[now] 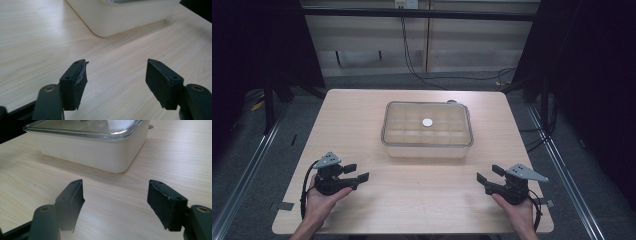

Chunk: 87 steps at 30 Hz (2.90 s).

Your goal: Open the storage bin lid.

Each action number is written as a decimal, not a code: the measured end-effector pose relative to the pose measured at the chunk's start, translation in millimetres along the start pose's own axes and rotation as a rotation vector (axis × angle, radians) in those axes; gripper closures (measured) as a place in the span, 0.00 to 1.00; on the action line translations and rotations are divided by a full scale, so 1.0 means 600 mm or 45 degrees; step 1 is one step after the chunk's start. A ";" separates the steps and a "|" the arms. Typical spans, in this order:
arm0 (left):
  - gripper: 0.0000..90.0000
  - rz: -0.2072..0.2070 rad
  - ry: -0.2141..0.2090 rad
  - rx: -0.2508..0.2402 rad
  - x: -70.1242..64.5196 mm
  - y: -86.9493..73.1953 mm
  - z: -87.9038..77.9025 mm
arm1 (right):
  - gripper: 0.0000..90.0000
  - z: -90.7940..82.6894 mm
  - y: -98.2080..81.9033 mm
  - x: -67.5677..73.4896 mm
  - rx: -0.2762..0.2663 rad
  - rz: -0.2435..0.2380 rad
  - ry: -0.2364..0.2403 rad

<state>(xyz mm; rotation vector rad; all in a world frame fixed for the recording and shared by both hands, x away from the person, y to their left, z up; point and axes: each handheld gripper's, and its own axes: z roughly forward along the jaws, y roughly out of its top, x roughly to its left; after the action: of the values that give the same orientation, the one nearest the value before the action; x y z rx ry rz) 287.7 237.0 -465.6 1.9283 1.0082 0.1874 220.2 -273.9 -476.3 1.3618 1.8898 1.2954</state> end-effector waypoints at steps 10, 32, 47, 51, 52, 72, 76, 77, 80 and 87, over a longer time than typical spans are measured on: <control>0.37 -0.007 -0.021 0.026 0.002 0.004 0.011 | 0.31 0.009 0.001 -0.004 0.052 0.044 0.039; 0.39 0.013 -0.039 0.002 -0.001 0.044 0.020 | 0.35 0.015 0.043 -0.013 0.179 0.051 0.160; 0.41 0.026 -0.028 -0.015 0.006 0.082 0.021 | 0.40 0.037 0.110 -0.020 0.175 0.031 0.195; 0.38 0.025 -0.047 -0.021 0.009 0.085 0.023 | 0.40 0.047 0.122 -0.026 0.161 0.033 0.190; 0.38 0.009 -0.058 -0.025 0.012 0.089 0.023 | 0.40 0.048 0.125 -0.028 0.153 0.039 0.193; 0.36 -0.003 -0.009 -0.040 0.040 0.167 0.043 | 0.29 0.103 0.191 -0.043 0.281 0.032 0.224; 0.36 -0.022 -0.020 -0.045 0.042 0.181 0.052 | 0.32 0.121 0.200 -0.047 0.308 0.039 0.244; 0.36 -0.009 -0.017 -0.026 0.042 0.186 0.058 | 0.32 0.121 0.200 -0.047 0.308 0.039 0.244; 0.36 0.006 -0.039 0.003 0.043 0.198 0.074 | 0.42 0.131 0.213 -0.048 0.306 0.011 0.225; 0.35 -0.003 -0.032 0.066 0.051 0.203 0.095 | 0.33 0.152 0.226 -0.049 0.344 0.001 0.190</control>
<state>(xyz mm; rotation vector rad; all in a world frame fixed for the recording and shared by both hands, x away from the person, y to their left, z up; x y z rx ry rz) 405.9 191.9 -410.1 1.9718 1.0074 0.1363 366.6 -254.3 -400.8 1.4285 2.2329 1.2042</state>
